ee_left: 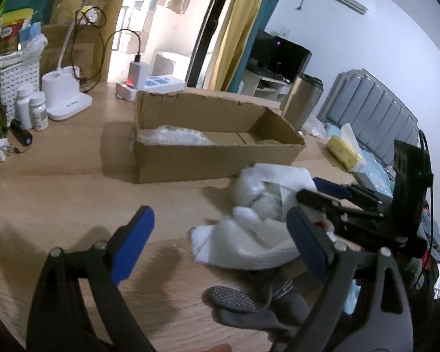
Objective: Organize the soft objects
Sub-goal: 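Grasp the white towel with the right tool while the left tool grasps another towel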
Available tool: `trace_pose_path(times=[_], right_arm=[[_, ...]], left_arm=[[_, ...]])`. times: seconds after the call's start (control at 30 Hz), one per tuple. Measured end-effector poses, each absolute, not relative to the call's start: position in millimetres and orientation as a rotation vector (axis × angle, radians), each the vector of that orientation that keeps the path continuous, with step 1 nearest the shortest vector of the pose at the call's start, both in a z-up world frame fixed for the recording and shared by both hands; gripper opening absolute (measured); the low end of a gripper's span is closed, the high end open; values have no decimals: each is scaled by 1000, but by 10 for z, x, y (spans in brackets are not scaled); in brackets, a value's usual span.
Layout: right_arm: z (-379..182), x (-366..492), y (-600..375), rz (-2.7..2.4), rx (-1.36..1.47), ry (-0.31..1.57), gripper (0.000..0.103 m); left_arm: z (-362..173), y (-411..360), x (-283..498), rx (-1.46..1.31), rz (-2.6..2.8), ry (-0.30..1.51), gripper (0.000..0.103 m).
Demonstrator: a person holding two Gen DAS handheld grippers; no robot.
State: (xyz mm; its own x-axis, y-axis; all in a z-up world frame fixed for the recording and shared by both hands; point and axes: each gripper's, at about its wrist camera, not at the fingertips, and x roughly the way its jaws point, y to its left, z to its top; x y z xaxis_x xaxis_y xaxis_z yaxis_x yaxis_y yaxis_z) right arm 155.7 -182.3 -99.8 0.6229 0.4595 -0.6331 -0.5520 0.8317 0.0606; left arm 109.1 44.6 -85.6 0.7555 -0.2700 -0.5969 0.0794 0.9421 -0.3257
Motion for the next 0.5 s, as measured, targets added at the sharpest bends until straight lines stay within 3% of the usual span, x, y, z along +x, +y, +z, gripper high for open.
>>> trace_pose_path(times=[0.07, 0.17, 0.5], right_arm=[[-985, 1548, -1842, 584, -138, 674, 15], [-937, 1517, -1887, 585, -131, 645, 11], [-674, 1460, -2228, 558, -57, 541, 11]], left_arm=[[-869, 390, 1107, -281, -205, 699, 93], [-924, 329, 1158, -256, -199, 732, 93], [-1141, 143, 1309, -206, -214, 847, 93]])
